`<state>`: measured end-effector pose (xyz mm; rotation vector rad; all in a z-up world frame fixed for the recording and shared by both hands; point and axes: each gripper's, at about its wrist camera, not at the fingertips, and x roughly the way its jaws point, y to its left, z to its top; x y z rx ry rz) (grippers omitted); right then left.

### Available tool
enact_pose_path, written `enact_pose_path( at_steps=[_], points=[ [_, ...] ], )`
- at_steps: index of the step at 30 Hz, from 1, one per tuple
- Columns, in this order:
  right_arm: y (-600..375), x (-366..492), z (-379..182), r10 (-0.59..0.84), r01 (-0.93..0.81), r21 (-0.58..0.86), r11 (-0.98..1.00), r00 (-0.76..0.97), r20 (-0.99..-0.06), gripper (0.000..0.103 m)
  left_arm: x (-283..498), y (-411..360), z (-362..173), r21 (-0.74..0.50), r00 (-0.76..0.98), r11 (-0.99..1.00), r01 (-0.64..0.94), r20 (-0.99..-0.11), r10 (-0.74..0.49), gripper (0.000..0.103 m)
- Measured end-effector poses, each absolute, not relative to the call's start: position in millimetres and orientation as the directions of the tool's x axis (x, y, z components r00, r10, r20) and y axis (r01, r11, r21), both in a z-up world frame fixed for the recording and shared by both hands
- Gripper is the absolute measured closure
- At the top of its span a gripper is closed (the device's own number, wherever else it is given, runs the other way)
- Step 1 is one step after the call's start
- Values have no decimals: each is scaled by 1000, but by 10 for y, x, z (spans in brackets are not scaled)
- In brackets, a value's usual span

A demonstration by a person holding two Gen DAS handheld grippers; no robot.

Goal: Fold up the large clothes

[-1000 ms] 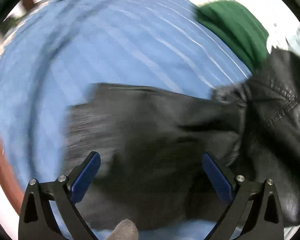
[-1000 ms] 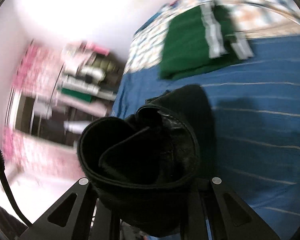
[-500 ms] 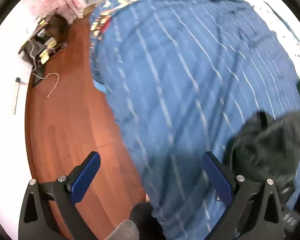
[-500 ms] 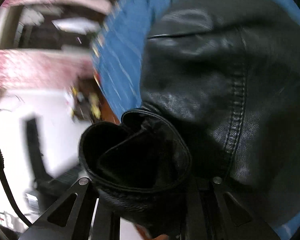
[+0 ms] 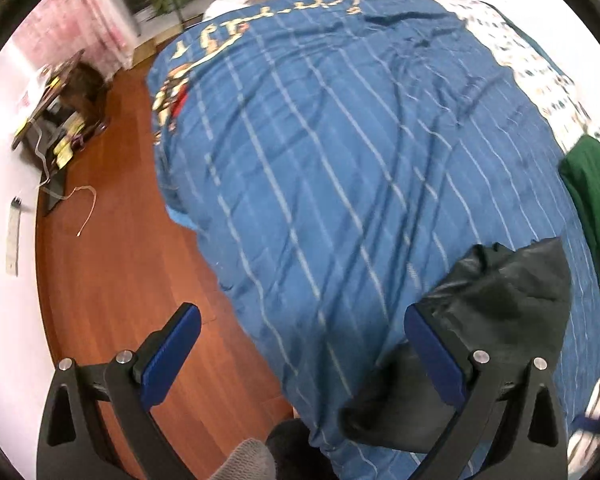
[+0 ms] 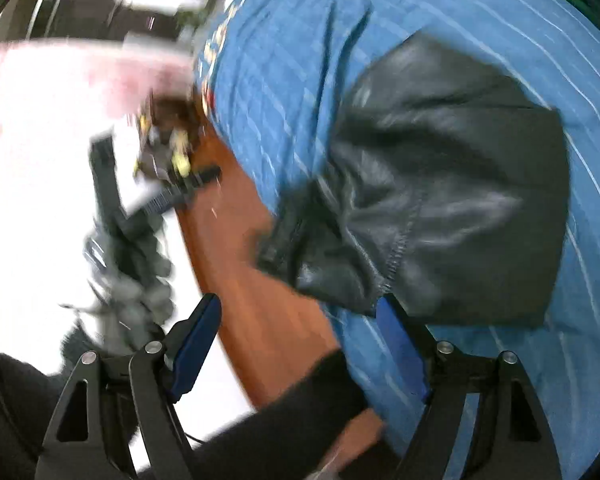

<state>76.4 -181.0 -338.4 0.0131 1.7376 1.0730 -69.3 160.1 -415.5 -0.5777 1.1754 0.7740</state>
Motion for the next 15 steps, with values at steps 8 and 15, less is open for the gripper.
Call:
enact_pose_path(
  at_steps=[8,15],
  points=[
    [-1956,1692,-4325,404,-295,477,828,-277,-872,71,-446,1343,-4392,-23,200,665,-747,-961,192,0],
    [-1522,1905,-5015,313,-304,428,851,-359,-879,71,-195,1068,-4753,85,159,711,-698,-950,269,0]
  ],
)
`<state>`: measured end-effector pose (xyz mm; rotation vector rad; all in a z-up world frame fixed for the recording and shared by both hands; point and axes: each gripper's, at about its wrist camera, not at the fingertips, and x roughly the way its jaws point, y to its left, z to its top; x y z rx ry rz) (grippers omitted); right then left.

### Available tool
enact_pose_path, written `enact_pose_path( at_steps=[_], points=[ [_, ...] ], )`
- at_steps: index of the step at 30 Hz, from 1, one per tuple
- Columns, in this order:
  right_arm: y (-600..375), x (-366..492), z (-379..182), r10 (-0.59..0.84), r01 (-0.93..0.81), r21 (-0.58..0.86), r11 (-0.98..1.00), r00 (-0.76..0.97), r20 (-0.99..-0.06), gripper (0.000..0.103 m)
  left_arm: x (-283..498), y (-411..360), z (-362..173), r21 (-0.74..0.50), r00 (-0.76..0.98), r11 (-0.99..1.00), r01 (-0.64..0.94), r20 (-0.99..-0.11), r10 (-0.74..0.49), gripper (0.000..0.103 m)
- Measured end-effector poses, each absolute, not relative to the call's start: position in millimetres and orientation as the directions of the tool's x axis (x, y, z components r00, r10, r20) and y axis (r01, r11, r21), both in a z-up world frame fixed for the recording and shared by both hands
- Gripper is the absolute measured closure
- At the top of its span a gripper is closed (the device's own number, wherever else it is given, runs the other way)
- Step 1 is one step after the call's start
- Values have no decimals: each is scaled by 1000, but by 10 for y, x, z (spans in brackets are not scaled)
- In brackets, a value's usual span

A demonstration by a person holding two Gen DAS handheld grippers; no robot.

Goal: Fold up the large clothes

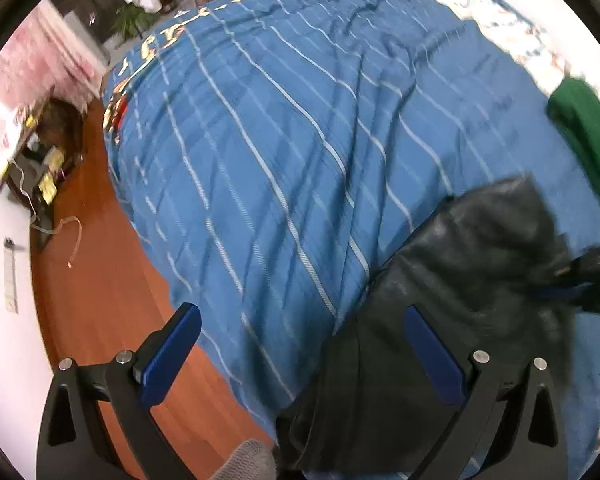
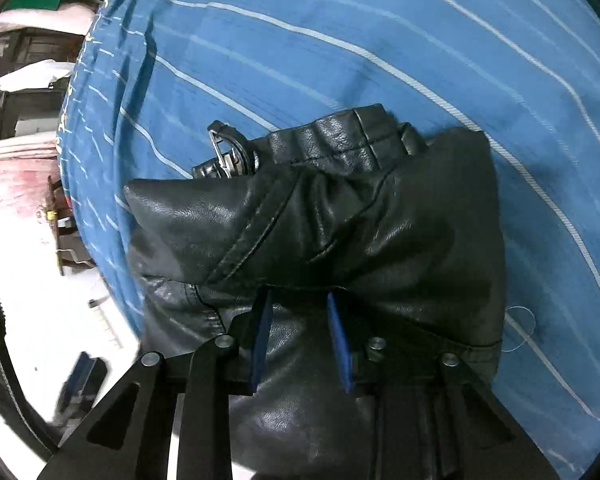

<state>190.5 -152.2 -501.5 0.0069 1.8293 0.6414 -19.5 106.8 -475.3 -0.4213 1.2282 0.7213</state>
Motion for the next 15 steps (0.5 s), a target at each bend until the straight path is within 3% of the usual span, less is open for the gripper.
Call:
enact_pose_path(
  at_steps=[3,4,5,6,10,15],
  points=[
    [-1851,2021,-4857,467,-218,600,770,-449,-762,66,-154,1009,-4969,125,105,724,-678,-959,264,0],
    [-2003,2073,-4778,510,-200,636,746,-443,-737,59,-159,1001,-5017,127,94,723,-679,-962,257,0],
    [-2254,2151,-4667,530,-209,637,742,-399,-748,41,-178,1002,-5045,120,94,715,-688,-963,252,0],
    [-2468,2217,-4630,522,-220,615,757,-362,-772,34,-191,1010,-5057,110,98,710,-696,-964,246,0],
    [-2963,2317,-5028,541,-147,642,752,-419,-729,34,-207,1058,-5095,81,98,692,-718,-971,216,0],
    [-2743,2207,-5787,692,-27,836,549,-547,-472,31,-198,1088,-5138,77,93,689,-720,-974,207,0]
  ],
)
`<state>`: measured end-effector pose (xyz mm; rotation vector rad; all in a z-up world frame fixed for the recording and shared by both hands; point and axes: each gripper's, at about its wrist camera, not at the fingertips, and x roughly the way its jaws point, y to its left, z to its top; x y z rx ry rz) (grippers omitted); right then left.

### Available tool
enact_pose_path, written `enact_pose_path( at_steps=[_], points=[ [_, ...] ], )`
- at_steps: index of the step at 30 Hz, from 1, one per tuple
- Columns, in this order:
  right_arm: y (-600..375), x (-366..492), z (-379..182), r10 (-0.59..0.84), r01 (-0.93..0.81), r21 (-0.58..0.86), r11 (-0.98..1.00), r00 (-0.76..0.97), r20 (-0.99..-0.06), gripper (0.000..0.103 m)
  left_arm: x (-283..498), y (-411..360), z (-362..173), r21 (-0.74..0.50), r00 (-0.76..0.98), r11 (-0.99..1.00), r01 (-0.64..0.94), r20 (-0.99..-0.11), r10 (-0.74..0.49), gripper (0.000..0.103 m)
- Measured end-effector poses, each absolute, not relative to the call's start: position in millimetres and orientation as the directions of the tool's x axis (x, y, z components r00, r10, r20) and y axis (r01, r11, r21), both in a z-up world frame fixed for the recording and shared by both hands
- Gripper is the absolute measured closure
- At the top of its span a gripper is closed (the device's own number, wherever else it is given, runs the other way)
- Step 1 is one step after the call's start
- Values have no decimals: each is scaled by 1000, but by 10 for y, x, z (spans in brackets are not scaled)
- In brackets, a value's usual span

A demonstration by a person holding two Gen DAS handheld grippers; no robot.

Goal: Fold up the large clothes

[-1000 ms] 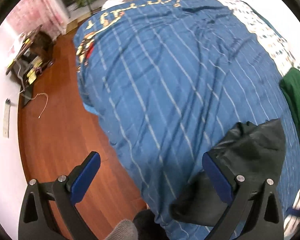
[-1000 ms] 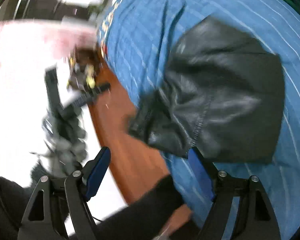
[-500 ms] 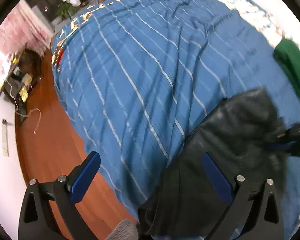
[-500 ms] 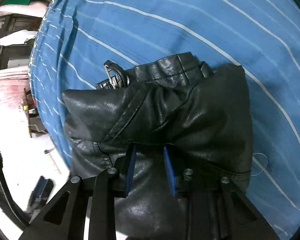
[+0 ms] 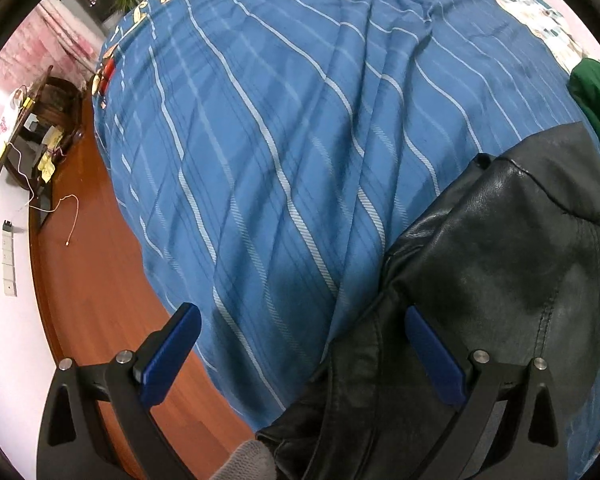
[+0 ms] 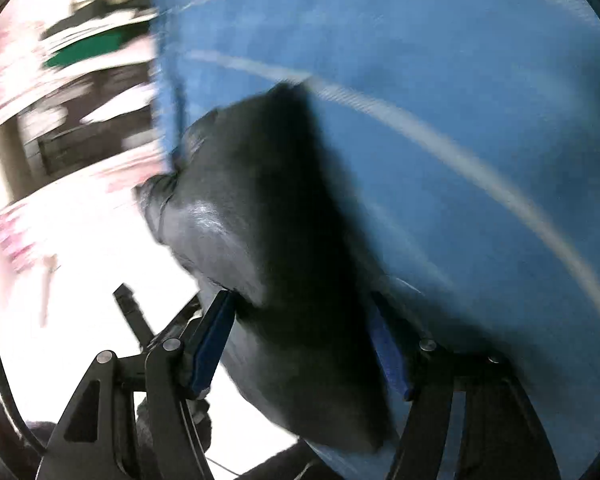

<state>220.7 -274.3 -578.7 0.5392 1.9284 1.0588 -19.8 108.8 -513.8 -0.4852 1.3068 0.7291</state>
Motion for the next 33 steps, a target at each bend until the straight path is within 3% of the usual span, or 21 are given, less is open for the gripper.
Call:
enact_pose_path(
  at_steps=[4,6,8,12,16,18,21,25,28,29,30,33],
  points=[
    [-2468,2150,-5845,714,-77,870,488,-537,-449,30,-149,1078,-5110,131,72,697,-705,-965,254,0],
    [-2545,2114,-5735,734,-87,860,503,-483,-478,46,-120,1082,-5012,144,74,686,-714,-958,279,0],
    [-2667,2051,-5548,771,-62,860,506,-415,-483,54,-93,1096,-4855,139,91,667,-732,-950,297,0],
    [-3034,1958,-5238,838,34,862,506,-256,-482,57,-22,1087,-4450,118,152,637,-762,-923,353,0],
    [-3746,2048,-5070,845,150,833,533,-37,-534,56,118,921,-4238,107,209,656,-747,-899,384,0],
    [-4000,2179,-5125,757,146,744,652,-59,-651,39,244,753,-4270,122,222,693,-711,-896,386,0],
    [-4286,2278,-5226,645,214,613,760,-134,-753,35,420,503,-4365,107,236,741,-663,-909,342,0],
    [-4555,2289,-4584,481,116,479,870,15,-877,35,619,236,-4447,89,247,778,-622,-921,302,0],
    [-4637,2372,-4155,508,18,509,860,52,-860,36,761,93,-4540,91,251,793,-602,-922,296,0],
    [-4430,2392,-4095,522,-41,521,852,9,-853,39,821,62,-4591,96,248,796,-597,-922,297,0],
    [-4257,2440,-4080,537,-81,537,839,-27,-843,49,858,42,-4622,99,249,799,-593,-921,299,0],
    [-3561,2629,-4154,606,-153,616,772,-114,-787,68,902,-72,-4775,184,228,807,-561,-903,364,0]
  ],
)
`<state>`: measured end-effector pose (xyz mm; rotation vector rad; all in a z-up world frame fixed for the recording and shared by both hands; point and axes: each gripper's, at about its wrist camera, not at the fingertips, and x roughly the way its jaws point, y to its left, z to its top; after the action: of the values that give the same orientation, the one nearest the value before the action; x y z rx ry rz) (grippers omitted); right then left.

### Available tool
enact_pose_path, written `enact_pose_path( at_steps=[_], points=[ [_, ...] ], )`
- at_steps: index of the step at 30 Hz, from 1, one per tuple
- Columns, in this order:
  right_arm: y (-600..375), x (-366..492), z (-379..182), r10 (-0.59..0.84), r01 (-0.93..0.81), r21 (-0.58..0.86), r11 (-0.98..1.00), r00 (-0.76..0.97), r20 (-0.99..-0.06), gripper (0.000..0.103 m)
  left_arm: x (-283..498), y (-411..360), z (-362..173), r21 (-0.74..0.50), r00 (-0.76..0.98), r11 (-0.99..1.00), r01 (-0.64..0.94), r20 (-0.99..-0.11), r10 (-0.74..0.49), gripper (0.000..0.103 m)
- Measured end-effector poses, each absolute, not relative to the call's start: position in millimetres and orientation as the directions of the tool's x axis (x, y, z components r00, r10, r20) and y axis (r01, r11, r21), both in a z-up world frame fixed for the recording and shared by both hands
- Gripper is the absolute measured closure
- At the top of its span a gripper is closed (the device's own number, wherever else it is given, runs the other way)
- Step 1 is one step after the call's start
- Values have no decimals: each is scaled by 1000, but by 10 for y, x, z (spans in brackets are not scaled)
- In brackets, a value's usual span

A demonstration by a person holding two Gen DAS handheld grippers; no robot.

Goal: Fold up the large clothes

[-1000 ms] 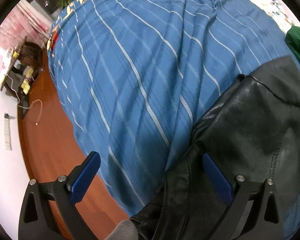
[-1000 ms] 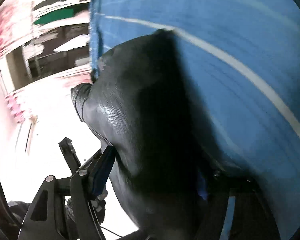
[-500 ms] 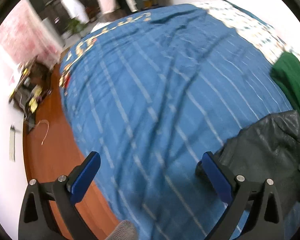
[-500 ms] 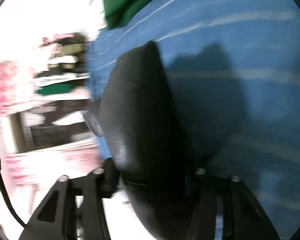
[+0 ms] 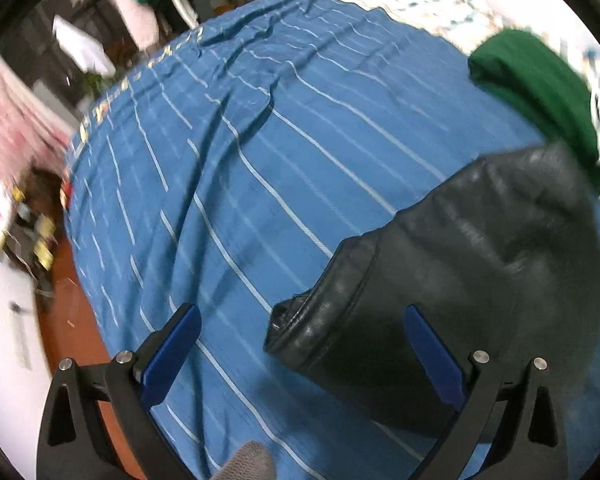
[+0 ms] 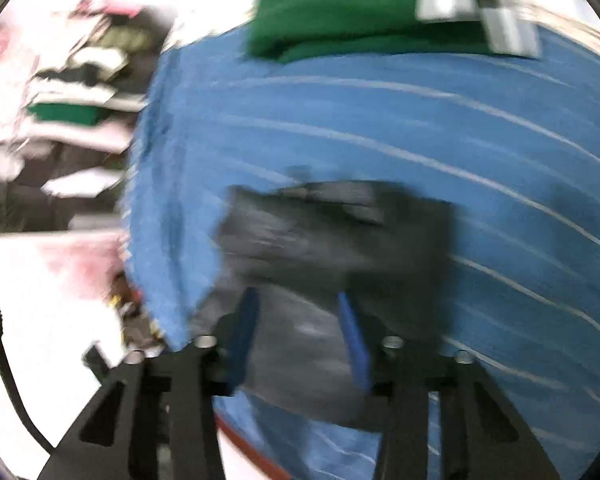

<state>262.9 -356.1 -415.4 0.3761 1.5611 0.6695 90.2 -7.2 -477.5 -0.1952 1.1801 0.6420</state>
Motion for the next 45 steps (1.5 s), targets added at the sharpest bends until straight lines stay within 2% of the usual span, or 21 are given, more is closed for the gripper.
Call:
enact_pose_path(
  at_steps=[4,6,9,11,14,15,16,18,20,23,24,25,26,27,28,31,33,34,38,40,45],
  points=[
    [-2937,2922,-4623,509,-184,541,821,-194,-839,71,854,-75,-4994,221,189,815,-536,-909,371,0],
    [-2746,3074,-4967,429,-192,471,861,-225,-875,78,792,-33,-4987,206,191,808,-551,-912,363,0],
    [-2672,3168,-5062,394,-221,440,870,-222,-892,80,665,18,-4869,180,183,786,-591,-920,348,0],
    [-2641,3186,-5034,376,-242,428,871,-233,-897,80,483,54,-4744,98,194,756,-647,-938,288,0],
    [-2378,3139,-4959,425,-261,484,835,-254,-869,68,247,164,-4712,-90,246,674,-734,-959,140,0],
    [-2430,3100,-4874,482,-246,539,806,-257,-838,60,189,196,-4751,-162,275,635,-755,-958,82,0],
    [-2494,3063,-4789,530,-229,583,780,-254,-809,57,177,215,-4805,-205,291,610,-765,-956,43,0],
    [-2819,2948,-4626,594,-194,633,749,-224,-772,39,229,260,-4992,-317,346,551,-772,-937,-54,0],
    [-3182,2834,-4577,614,-152,640,753,-188,-767,38,334,312,-5178,-408,402,485,-773,-907,-123,0],
    [-3711,2560,-4804,656,-46,673,738,-183,-732,38,492,396,-5393,-499,479,386,-776,-864,-155,1],
    [-3862,2498,-4903,674,-14,688,725,-189,-714,38,521,414,-5398,-501,485,377,-779,-863,-143,7],
    [-4002,2410,-5064,693,25,704,710,-202,-692,38,550,438,-5389,-500,494,371,-782,-861,-120,28],
    [-4054,2351,-5178,707,47,715,697,-207,-676,38,574,456,-5381,-482,484,375,-792,-870,-97,35],
    [-4135,2275,-5377,747,90,749,656,-214,-629,38,575,460,-5376,-480,485,376,-793,-870,-88,49],
    [-4122,2239,-5512,764,113,763,637,-222,-605,38,564,465,-5363,-489,497,376,-787,-864,-82,58],
    [-4097,2177,-5914,858,193,841,506,-216,-466,37,559,445,-5311,-485,508,416,-769,-859,-62,65],
    [-3963,2196,-6079,903,198,887,417,-199,-380,32,585,446,-5290,-481,513,442,-757,-857,-55,66],
    [-3870,2203,-6130,908,191,894,406,-197,-370,31,594,468,-5302,-485,516,444,-754,-855,-59,66],
    [-3603,2293,-6165,901,139,904,404,-232,-367,28,574,608,-5344,-513,532,441,-736,-842,-91,66],
    [-3416,2307,-6145,887,107,896,431,-233,-398,28,613,627,-5319,-507,526,456,-731,-845,-97,66],
    [-3274,2262,-5870,869,85,871,484,-162,-467,53,765,726,-5073,-492,519,531,-690,-848,-112,74]
  ],
)
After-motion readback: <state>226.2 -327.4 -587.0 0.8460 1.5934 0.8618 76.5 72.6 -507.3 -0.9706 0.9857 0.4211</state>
